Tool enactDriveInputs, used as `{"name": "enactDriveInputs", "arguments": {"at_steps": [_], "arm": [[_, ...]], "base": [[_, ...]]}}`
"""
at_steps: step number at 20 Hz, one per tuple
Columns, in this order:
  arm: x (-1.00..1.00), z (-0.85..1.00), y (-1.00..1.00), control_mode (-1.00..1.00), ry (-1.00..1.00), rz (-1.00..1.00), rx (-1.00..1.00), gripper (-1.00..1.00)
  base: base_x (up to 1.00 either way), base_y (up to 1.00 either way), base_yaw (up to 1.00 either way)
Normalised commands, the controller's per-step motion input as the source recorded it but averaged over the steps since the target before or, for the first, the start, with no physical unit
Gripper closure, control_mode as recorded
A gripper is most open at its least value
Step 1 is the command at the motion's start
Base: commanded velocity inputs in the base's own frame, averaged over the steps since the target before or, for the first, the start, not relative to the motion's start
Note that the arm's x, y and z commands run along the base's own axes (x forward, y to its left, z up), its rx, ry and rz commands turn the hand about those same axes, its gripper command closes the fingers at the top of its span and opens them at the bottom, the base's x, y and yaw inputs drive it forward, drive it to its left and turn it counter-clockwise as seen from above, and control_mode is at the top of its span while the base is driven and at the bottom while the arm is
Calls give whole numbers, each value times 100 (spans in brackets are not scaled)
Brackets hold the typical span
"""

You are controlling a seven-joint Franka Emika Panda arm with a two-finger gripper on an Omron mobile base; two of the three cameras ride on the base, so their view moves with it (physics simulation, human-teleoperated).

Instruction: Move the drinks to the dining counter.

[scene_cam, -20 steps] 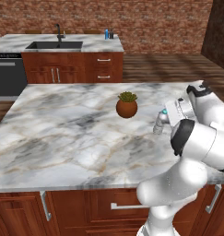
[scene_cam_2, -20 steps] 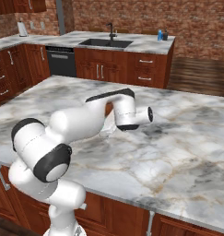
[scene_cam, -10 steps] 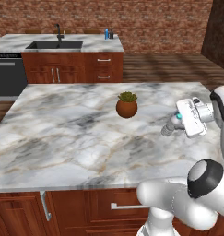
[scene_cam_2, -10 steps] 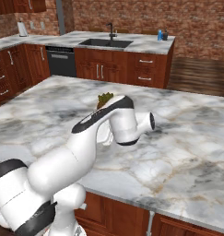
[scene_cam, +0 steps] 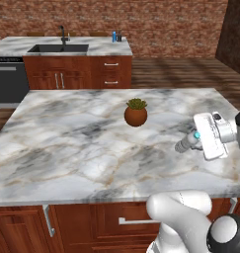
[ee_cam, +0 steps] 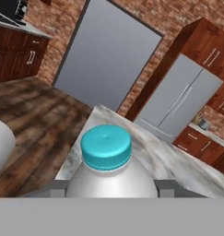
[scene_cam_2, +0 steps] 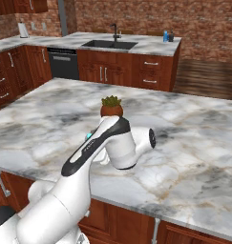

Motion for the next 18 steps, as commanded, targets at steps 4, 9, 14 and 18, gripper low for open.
{"name": "enactDriveInputs", "arguments": {"at_steps": [4, 9, 14, 18], "arm": [[0, 0, 0, 100, -1, 0, 0, 100], [0, 0, 0, 100, 0, 0, 0, 100], [0, 0, 0, 100, 0, 0, 0, 100], [0, 0, 0, 100, 0, 0, 0, 100]], "base": [[0, 0, 0], [-15, 0, 0], [-55, -3, 0], [-80, -4, 0]]}}
